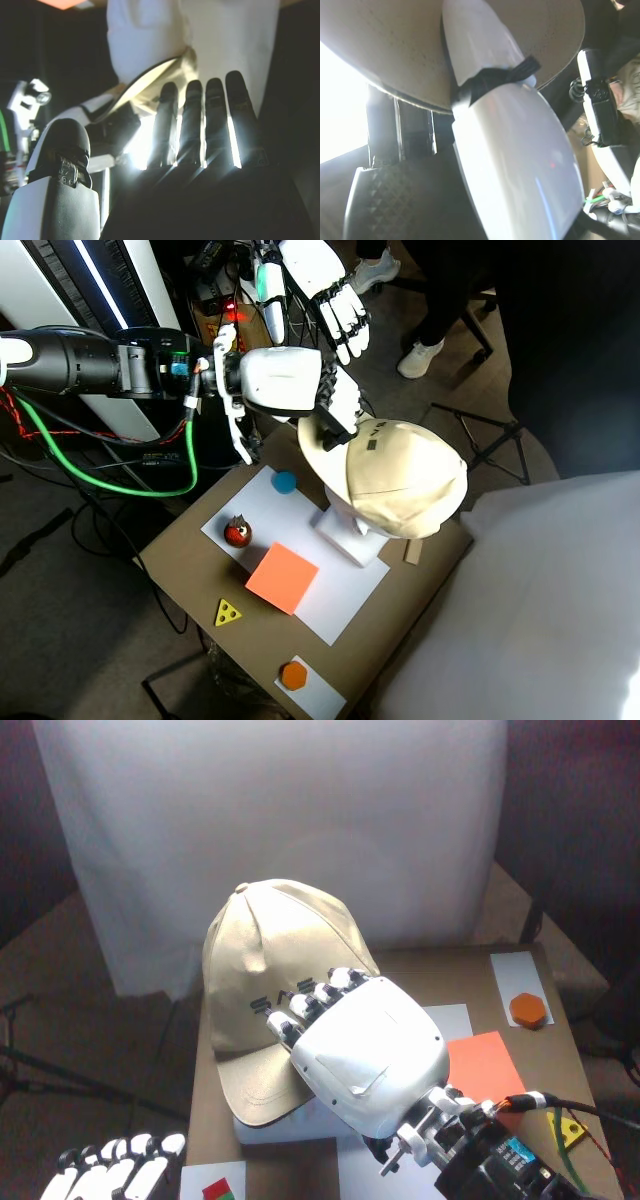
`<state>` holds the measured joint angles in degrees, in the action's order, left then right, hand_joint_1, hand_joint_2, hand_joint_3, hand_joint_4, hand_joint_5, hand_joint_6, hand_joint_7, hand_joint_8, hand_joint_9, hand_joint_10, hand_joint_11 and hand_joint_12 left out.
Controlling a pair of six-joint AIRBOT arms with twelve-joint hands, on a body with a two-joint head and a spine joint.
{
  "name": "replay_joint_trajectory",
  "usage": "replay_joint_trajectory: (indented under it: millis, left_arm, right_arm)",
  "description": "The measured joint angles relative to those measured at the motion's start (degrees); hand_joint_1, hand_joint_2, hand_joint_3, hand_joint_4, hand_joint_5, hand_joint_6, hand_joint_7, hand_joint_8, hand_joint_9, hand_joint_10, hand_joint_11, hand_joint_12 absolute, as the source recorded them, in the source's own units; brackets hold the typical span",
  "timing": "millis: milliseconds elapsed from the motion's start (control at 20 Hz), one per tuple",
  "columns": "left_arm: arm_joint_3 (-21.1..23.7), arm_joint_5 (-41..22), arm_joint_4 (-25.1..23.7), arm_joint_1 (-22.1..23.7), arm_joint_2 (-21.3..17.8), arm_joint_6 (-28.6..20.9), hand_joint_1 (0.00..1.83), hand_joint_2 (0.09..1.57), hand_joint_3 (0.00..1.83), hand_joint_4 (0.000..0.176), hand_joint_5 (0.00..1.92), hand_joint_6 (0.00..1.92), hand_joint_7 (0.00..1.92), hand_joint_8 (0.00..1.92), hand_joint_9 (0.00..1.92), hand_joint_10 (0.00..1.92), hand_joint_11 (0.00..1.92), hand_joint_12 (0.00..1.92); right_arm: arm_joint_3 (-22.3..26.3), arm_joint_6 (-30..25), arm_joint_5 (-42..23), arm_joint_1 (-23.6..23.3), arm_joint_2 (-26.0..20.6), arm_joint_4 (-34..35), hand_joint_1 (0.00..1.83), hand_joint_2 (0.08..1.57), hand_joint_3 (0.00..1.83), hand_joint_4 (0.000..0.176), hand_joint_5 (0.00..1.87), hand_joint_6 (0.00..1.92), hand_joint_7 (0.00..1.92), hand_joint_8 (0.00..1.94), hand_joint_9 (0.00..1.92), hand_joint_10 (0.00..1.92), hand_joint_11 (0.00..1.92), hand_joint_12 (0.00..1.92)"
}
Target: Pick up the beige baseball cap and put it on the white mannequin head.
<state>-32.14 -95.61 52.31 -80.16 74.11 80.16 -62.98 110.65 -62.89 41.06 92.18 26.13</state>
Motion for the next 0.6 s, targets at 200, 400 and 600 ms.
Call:
replay_joint_trajectory:
  millis: [200, 400, 600]
  left_arm:
    - [0.0, 0.0, 0.0, 0.0, 0.0, -0.3, 0.0, 1.15, 0.0, 0.047, 0.18, 0.0, 0.15, 0.0, 0.11, 0.0, 0.0, 0.51]
    - [0.0, 0.0, 0.0, 0.0, 0.0, -0.3, 0.0, 1.15, 0.0, 0.045, 0.18, 0.0, 0.15, 0.0, 0.1, 0.0, 0.0, 0.51]
    - [0.0, 0.0, -0.3, 0.0, 0.0, -0.1, 0.0, 1.15, 0.0, 0.045, 0.18, 0.0, 0.15, 0.0, 0.1, 0.0, 0.0, 0.47]
  right_arm:
    - [0.0, -0.3, 0.3, 1.3, 0.4, 0.0, 1.37, 1.15, 0.0, 0.0, 0.83, 1.07, 0.87, 1.1, 0.94, 1.31, 0.86, 1.39]
    - [0.4, 0.0, 0.2, 2.1, 0.7, 0.2, 1.37, 1.15, 0.0, 0.0, 0.82, 1.09, 0.85, 1.12, 0.93, 1.33, 0.84, 1.41]
    - [0.5, 0.6, 0.2, 2.4, 0.8, 0.0, 1.37, 1.15, 0.0, 0.0, 0.83, 1.08, 0.86, 1.12, 0.93, 1.33, 0.85, 1.42]
